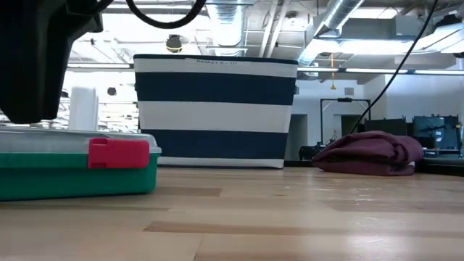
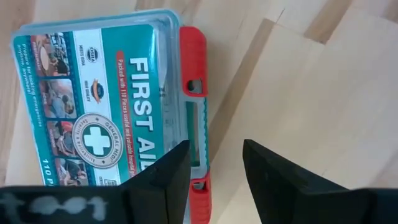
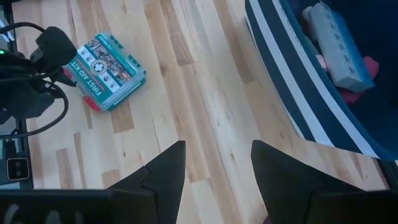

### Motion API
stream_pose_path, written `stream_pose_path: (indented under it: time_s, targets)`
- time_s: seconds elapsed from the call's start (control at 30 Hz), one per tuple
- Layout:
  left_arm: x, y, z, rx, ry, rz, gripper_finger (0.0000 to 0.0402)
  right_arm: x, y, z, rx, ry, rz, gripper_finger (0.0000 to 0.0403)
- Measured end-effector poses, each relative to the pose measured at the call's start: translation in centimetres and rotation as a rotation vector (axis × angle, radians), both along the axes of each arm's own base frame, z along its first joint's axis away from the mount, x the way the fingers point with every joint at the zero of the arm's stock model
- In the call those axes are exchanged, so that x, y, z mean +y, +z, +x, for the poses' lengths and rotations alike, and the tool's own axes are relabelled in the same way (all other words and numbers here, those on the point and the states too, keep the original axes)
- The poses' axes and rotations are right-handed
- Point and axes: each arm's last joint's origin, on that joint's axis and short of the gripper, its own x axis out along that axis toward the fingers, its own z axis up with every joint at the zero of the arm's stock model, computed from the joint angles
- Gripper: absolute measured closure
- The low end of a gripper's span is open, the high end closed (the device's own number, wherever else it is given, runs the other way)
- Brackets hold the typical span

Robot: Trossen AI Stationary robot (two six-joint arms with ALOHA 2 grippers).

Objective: Pick & place medical supplies in basket/bin
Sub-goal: Put the first aid kit box into the blue bin

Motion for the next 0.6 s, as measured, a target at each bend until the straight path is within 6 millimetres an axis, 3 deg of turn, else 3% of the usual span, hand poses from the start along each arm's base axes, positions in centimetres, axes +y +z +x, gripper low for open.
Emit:
stream_pose_path:
  time_s: [0.6]
  targets:
    - [-0.52, -0.61, -0.33, -0.029, 0.025, 0.018, 0.0262, 0.01, 0.01, 0.0, 0.0, 0.001, 0.002, 0.0227]
